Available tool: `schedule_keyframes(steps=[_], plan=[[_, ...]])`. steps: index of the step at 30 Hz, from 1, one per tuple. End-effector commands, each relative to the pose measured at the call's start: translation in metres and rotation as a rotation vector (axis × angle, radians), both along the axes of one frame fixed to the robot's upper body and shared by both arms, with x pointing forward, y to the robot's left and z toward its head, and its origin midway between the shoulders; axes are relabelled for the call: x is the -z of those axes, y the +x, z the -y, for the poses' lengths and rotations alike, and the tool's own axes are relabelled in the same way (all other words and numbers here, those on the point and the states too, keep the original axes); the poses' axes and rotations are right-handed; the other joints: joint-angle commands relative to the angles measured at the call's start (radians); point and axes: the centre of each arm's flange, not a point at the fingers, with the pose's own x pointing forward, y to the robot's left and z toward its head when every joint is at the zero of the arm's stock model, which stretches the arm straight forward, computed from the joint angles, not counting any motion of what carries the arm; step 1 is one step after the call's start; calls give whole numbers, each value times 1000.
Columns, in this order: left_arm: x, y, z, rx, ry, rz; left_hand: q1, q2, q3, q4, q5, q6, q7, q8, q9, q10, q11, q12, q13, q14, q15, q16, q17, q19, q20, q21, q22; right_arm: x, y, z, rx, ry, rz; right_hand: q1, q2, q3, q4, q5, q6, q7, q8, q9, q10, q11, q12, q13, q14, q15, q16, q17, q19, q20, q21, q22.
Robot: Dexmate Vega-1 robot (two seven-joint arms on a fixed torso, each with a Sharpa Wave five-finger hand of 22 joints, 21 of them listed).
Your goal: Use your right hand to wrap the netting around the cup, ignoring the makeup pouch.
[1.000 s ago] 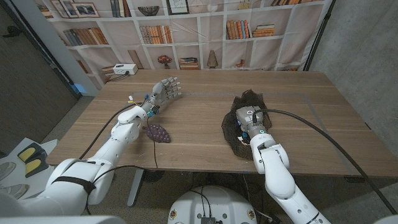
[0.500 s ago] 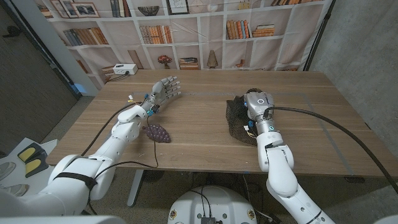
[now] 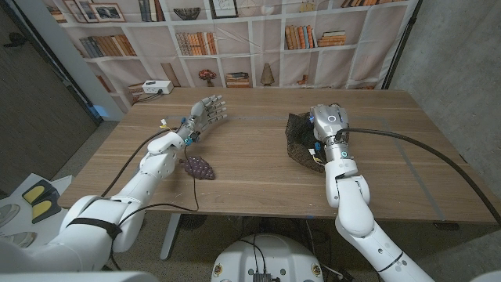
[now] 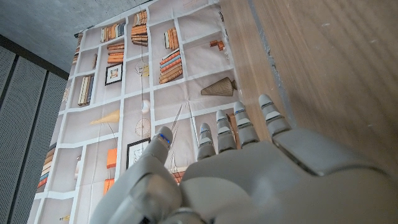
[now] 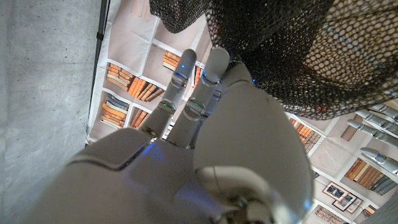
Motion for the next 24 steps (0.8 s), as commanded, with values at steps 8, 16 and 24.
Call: schedule_keyframes(steps=[8,16,24], plan=[[13,-9,-11,-26,-32,-11,-7,4,9,-2,-5,6,-2,2,3,8,2,-1,3,1,-1,-2,3,2,3,0,2,-39,42,5,-12,-4,57,10,3,-3,4,-6,7,-2,-4,-13,66,-48,-7,6,17,-4,-32,1,-13,-124,21,-3],[14,-11,-11,-27,-32,-9,-6,3,9,-3,-5,6,-3,2,3,7,4,-2,3,1,0,-2,3,1,3,0,2,-50,62,7,-8,9,75,13,2,-7,6,-8,7,-3,-3,-18,65,-48,-11,12,26,-4,-51,8,-19,-125,33,-7],[17,-14,-14,-34,-39,-14,-6,3,10,-3,-5,5,-2,2,3,7,1,-2,3,0,0,-2,3,1,3,0,2,-58,88,10,8,9,74,16,3,-9,8,-9,8,-4,-3,-25,66,-46,-16,13,32,-4,-74,6,-23,-127,43,-10]])
